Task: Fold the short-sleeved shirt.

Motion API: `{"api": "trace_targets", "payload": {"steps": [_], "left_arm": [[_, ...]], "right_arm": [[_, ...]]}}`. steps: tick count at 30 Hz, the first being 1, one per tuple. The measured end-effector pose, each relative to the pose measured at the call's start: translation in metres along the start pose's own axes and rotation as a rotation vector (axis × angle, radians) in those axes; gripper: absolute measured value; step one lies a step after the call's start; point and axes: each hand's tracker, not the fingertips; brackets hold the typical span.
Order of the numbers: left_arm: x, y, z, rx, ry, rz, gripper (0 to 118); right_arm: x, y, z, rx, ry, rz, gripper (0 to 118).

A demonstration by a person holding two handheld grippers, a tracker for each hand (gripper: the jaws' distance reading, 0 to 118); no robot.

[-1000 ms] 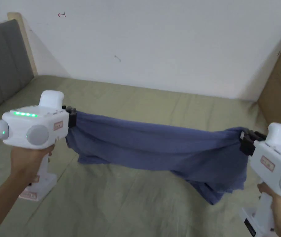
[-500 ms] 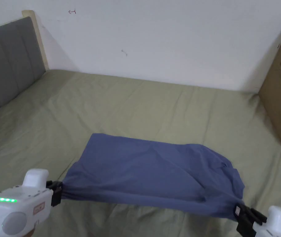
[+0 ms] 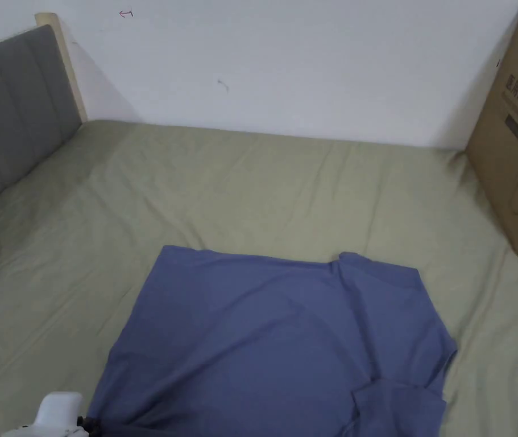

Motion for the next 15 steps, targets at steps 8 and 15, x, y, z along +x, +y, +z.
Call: {"api": "trace_targets", "payload": {"steps": [8,15], "left_arm": [[0.004,0.017,0.012,-0.041,-0.042,0.158,59],[0.025,0.083,0.085,0.259,-0.24,0.238,94]], "right_arm": [[-0.01,0.021,0.008,-0.033,-0.029,-0.005,85],[-0.027,0.102,0.074,0.271,0.005,0.048,106]]}}
